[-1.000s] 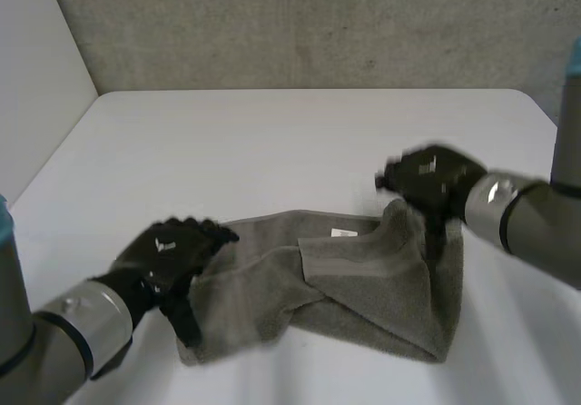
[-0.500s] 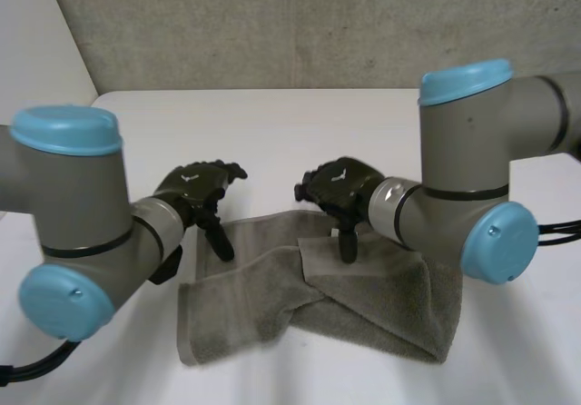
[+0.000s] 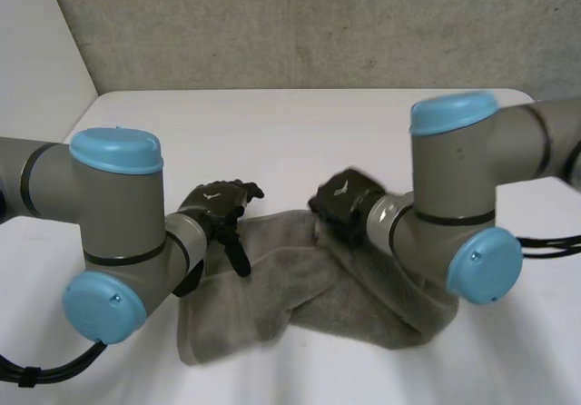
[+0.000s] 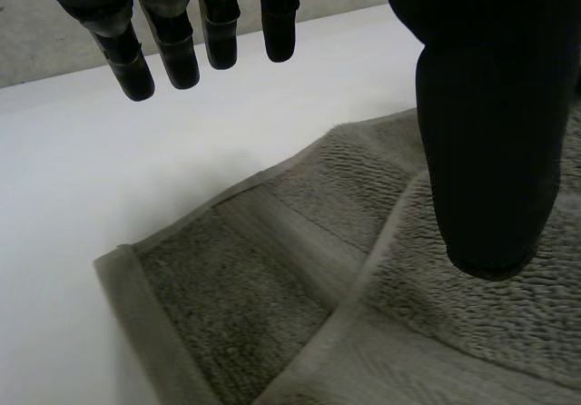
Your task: Fold the towel.
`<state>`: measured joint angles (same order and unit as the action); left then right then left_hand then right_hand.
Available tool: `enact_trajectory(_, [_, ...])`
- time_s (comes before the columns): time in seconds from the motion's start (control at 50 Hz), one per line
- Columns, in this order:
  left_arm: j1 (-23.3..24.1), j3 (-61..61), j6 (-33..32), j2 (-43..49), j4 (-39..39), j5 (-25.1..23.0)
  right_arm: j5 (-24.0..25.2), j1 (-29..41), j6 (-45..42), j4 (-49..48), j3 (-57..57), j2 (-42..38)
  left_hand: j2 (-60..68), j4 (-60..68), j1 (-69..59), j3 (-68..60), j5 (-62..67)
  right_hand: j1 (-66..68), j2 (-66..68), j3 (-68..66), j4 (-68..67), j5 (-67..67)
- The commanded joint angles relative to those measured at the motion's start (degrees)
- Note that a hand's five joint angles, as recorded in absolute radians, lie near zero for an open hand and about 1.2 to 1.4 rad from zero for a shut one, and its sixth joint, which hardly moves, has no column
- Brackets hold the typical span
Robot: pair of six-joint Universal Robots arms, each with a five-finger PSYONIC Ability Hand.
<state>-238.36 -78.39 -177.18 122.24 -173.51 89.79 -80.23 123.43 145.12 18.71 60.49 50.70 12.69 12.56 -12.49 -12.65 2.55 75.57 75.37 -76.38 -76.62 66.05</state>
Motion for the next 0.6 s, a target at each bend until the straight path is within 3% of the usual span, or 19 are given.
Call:
enact_trajectory(0.02, [1.8,-0.1,0.0,0.1,0.0,-0.1,-4.1,-3.6,4.3,-3.7,4.8,10.0,1.2,1.4,-1.4,-1.3,1.4,4.4,4.6,-3.6,-3.4,3.9])
enact_trajectory(0.1, [2.6,0.1,0.0,0.5,-0.5,-0.1,-2.7,-6.2,4.5,-4.0,9.0,15.3,1.1,1.2,-1.3,-1.1,1.2,4.4,4.6,-3.6,-3.4,3.9])
enact_trajectory(0.32, [3.5,0.8,-0.3,2.7,-2.3,-0.1,8.9,-17.9,4.4,-4.0,25.1,30.3,1.1,1.2,-1.3,-1.1,1.2,4.4,4.6,-3.6,-3.4,3.9])
enact_trajectory(0.48, [3.5,0.3,-0.4,3.9,-2.3,-0.1,17.2,-33.1,4.3,-3.9,31.7,44.3,1.1,1.2,-1.3,-1.1,1.2,4.4,4.6,-3.6,-3.4,3.9])
enact_trajectory(0.6, [3.6,-0.1,-0.5,3.7,-2.0,0.1,25.1,-44.8,0.5,0.3,35.8,47.1,1.7,1.9,-1.9,-1.8,1.9,4.4,4.6,-3.6,-3.4,3.9])
